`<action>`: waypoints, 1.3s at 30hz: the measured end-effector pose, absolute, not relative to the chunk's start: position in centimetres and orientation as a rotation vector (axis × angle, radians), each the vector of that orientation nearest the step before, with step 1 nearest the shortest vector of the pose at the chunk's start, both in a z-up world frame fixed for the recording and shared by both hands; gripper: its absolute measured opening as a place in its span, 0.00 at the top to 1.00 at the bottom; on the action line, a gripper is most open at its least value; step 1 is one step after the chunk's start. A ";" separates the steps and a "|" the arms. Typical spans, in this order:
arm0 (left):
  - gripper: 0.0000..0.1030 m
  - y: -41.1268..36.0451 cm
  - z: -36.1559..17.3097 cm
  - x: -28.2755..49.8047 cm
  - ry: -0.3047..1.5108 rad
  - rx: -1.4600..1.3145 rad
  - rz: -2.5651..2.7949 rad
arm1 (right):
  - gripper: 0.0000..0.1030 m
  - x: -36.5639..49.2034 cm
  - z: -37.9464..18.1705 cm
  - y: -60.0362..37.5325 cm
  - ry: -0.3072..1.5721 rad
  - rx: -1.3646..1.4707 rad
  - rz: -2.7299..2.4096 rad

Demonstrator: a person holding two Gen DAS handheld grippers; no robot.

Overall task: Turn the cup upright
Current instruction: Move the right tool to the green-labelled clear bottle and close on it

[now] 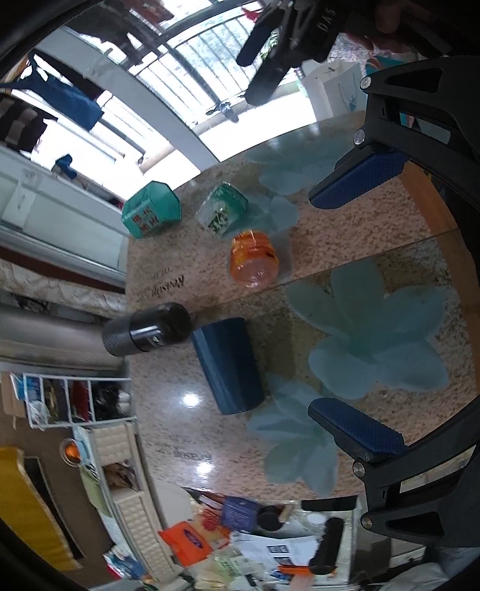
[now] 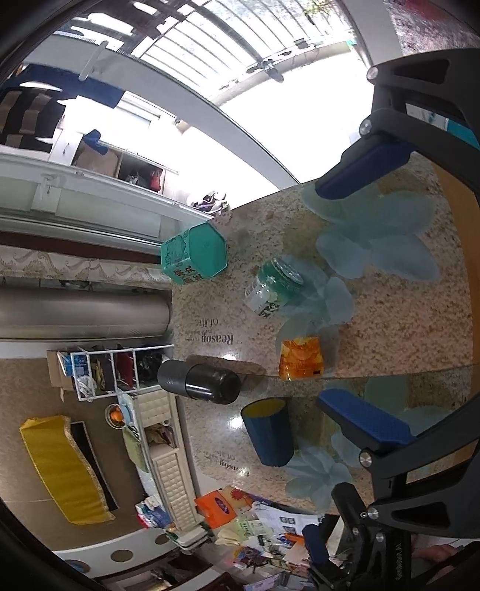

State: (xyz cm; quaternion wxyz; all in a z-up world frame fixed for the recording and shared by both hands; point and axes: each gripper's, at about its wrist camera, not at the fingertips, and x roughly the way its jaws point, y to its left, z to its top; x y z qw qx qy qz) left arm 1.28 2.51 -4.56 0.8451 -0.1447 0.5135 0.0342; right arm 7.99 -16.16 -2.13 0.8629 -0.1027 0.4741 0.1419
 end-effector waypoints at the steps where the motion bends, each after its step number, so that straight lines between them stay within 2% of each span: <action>1: 0.00 2.5 -5.0 1.5 1.097 -0.324 0.078 | 0.00 8.5 -2.3 -16.1 1.001 -0.226 0.306; 11: 0.00 2.1 -7.8 3.7 1.156 -0.427 0.150 | 0.00 14.2 -4.9 -14.9 1.098 -0.379 0.428; 22: 0.00 2.4 -10.8 4.9 1.225 -0.514 0.266 | 0.00 20.6 -11.4 -13.6 1.250 -0.546 0.547; 32: 0.00 2.1 -11.7 4.9 1.252 -0.518 0.344 | 0.00 23.7 -17.9 -11.5 1.360 -0.646 0.621; 39: 0.00 1.6 -12.0 5.1 1.268 -0.510 0.357 | 0.00 24.8 -19.8 -12.2 1.413 -0.657 0.612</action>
